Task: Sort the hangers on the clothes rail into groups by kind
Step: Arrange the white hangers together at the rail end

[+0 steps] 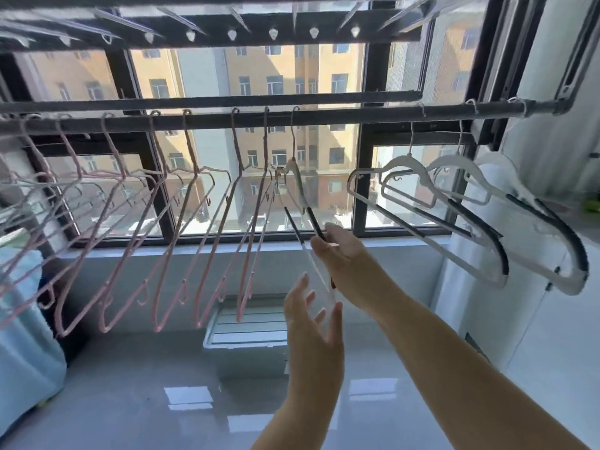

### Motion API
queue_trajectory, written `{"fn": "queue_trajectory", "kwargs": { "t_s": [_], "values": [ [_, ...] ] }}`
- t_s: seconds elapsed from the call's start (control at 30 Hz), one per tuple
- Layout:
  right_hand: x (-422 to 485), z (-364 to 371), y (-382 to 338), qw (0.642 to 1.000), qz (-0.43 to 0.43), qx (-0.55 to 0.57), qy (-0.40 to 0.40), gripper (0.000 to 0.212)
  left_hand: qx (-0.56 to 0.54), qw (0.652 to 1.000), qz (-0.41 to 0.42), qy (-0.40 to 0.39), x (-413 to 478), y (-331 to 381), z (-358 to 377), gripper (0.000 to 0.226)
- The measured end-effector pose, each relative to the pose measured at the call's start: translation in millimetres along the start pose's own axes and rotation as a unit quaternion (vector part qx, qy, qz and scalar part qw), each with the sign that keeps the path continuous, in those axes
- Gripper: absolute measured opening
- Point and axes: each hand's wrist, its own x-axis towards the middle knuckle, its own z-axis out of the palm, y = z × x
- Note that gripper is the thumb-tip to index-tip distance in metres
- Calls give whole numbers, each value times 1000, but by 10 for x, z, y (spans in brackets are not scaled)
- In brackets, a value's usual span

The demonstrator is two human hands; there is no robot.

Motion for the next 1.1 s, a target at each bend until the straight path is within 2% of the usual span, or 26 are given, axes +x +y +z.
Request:
{"fn": "queue_trajectory", "kwargs": {
  "t_s": [0.07,0.13,0.2,0.23,0.33,0.4,0.47,0.57,0.63,0.73,0.87,0.97,1.1],
  "values": [
    [-82,-265,79,987,-40,-117,103,45,1,997,-67,-44,-45,-85,102,55],
    [-183,-621,175,949,-80,-203,228,40,9,986,-114,-119,-110,-152,256,53],
    [-259,-1023,310,903,-81,-271,324,40,30,972,-107,-207,-219,-145,439,47],
    [-294,-1211,387,887,-65,-302,342,41,37,966,-87,-242,-276,-105,536,46],
    [-389,-1580,629,885,40,-359,295,41,37,957,8,-288,-346,99,819,50],
    [-439,-1669,711,910,78,-310,262,28,58,950,65,-299,-303,274,983,54],
    [-461,-1638,749,951,60,-204,224,15,66,950,100,-288,-231,386,1121,57],
    [-452,-1549,748,978,7,-70,195,18,48,954,139,-260,-174,462,1262,57],
    [-439,-1476,714,982,-18,6,188,21,37,956,159,-244,-166,463,1296,56],
    [-355,-1419,643,973,-68,1,220,25,29,955,182,-231,-135,468,1301,54],
    [-169,-1364,543,971,-102,31,215,25,36,956,181,-228,30,463,1282,55],
    [32,-1337,528,981,-47,91,166,27,60,958,162,-228,170,442,1244,58],
    [212,-1272,718,980,32,144,135,33,111,962,86,-236,280,252,1145,60]
  ]
}}
